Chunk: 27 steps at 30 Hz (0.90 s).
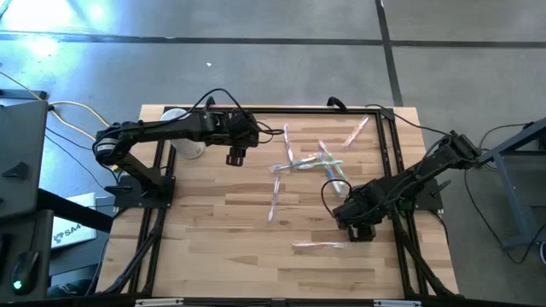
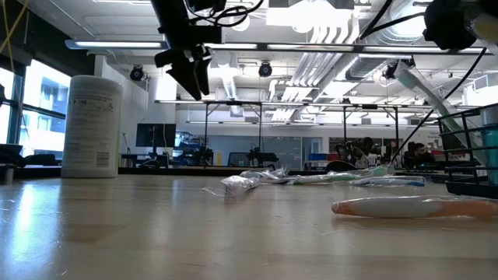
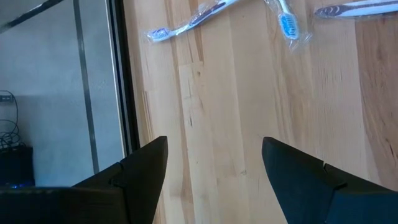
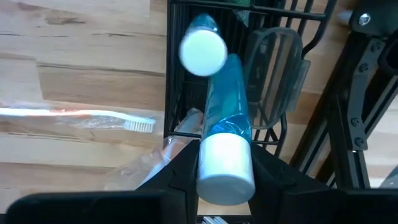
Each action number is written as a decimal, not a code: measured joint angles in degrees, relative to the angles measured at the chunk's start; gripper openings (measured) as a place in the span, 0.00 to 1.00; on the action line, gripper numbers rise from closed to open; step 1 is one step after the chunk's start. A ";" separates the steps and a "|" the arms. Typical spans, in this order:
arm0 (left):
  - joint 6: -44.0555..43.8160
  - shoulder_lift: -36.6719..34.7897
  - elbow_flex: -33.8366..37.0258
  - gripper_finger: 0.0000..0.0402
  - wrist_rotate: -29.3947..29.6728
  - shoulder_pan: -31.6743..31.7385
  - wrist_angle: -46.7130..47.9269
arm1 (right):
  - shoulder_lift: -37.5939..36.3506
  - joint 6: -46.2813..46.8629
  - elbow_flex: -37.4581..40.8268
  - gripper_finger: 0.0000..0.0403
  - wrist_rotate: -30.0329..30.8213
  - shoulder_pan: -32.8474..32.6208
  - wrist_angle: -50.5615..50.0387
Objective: Pick & Place toothbrushing station
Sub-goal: Put the blue mouthwash bottle into the black mesh organizer
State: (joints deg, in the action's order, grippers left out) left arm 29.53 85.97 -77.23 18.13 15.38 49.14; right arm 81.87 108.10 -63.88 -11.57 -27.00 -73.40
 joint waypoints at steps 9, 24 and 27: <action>-0.04 0.00 0.00 0.64 -1.31 0.00 0.08 | 0.02 -0.35 0.01 0.21 0.65 0.00 -2.41; 0.03 0.00 0.00 0.64 -1.29 -0.02 0.07 | -0.20 -2.93 5.55 0.21 -0.29 0.00 1.51; 0.01 0.00 0.00 0.64 -1.29 -0.01 0.05 | -0.20 -2.95 5.55 0.21 -0.32 0.00 1.69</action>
State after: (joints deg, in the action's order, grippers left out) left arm 29.54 85.97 -77.23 16.84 15.37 49.19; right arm 81.67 105.14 -58.33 -11.89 -27.00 -71.71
